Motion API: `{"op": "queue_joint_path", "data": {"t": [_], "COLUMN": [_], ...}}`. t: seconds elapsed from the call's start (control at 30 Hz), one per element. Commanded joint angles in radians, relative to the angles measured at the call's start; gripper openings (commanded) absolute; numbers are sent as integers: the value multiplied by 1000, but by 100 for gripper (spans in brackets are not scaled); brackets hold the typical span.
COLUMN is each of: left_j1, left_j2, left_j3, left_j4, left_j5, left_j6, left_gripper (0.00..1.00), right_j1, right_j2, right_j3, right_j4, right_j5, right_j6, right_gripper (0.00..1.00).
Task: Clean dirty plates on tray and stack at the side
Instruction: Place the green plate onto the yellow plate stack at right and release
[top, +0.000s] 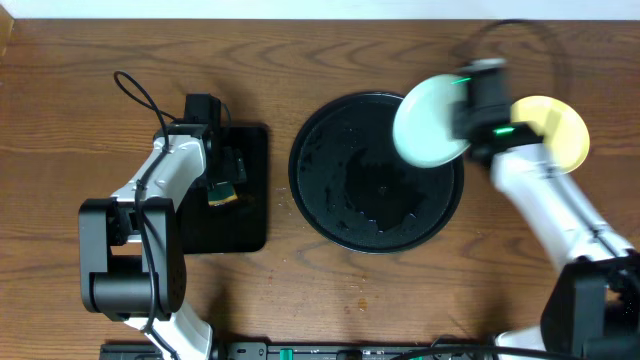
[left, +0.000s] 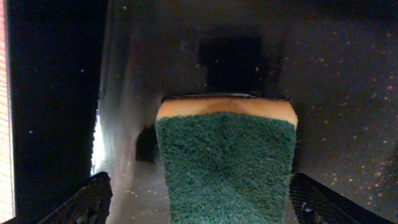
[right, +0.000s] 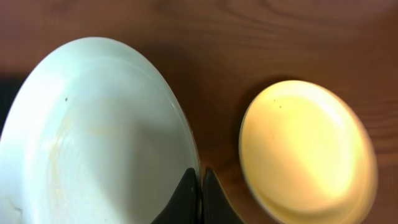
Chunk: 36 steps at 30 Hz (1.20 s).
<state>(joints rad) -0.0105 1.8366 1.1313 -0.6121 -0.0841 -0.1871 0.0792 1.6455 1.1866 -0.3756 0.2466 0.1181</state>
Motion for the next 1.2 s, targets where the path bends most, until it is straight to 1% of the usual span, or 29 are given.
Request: {"op": "queue_joint_path", "data": {"t": [0.0, 0.13, 0.23, 0.3, 0.43, 0.57, 0.6, 0.7, 0.73, 0.77, 0.83, 0.93, 1.03, 1.17], "left_j1": [1, 1, 1, 1, 1, 1, 1, 1, 1, 1, 1, 1, 1, 1], "left_j2": [1, 1, 1, 1, 1, 1, 1, 1, 1, 1, 1, 1, 1, 1], "left_j3": [-1, -1, -1, -1, -1, -1, -1, -1, -1, -1, -1, -1, -1, -1], "left_j4": [0, 0, 0, 0, 0, 0, 0, 0, 0, 0, 0, 0, 0, 0], "left_j5": [-14, -14, -14, -14, -14, -14, -14, -14, -14, -14, -14, -14, -14, -14], "left_j6": [-6, -6, -6, -6, -6, -6, -6, -6, -6, -6, -6, -6, -6, -6], "left_gripper": [91, 91, 91, 91, 91, 91, 91, 91, 91, 91, 92, 91, 92, 91], "right_j1": [-209, -437, -566, -626, -685, -680, -673, -650, -644, -637, -629, -621, -599, -536], "right_j2": [-3, 0, 11, 24, 64, 122, 139, 180, 191, 199, 198, 180, 151, 132], "right_j3": [14, 14, 14, 14, 14, 14, 14, 14, 14, 14, 14, 39, 105, 213], "right_j4": [39, 76, 88, 85, 90, 96, 95, 97, 95, 87, 70, 8, -111, -314], "right_j5": [-390, -378, -379, -382, -443, -491, -495, -499, -499, -499, -500, -571, -642, -678], "right_j6": [71, 59, 60, 60, 61, 61, 61, 60, 60, 60, 58, -56, -181, -293], "right_gripper": [1, 1, 1, 1, 1, 2, 5, 43, 57, 67, 73, 72, 72, 75]}}
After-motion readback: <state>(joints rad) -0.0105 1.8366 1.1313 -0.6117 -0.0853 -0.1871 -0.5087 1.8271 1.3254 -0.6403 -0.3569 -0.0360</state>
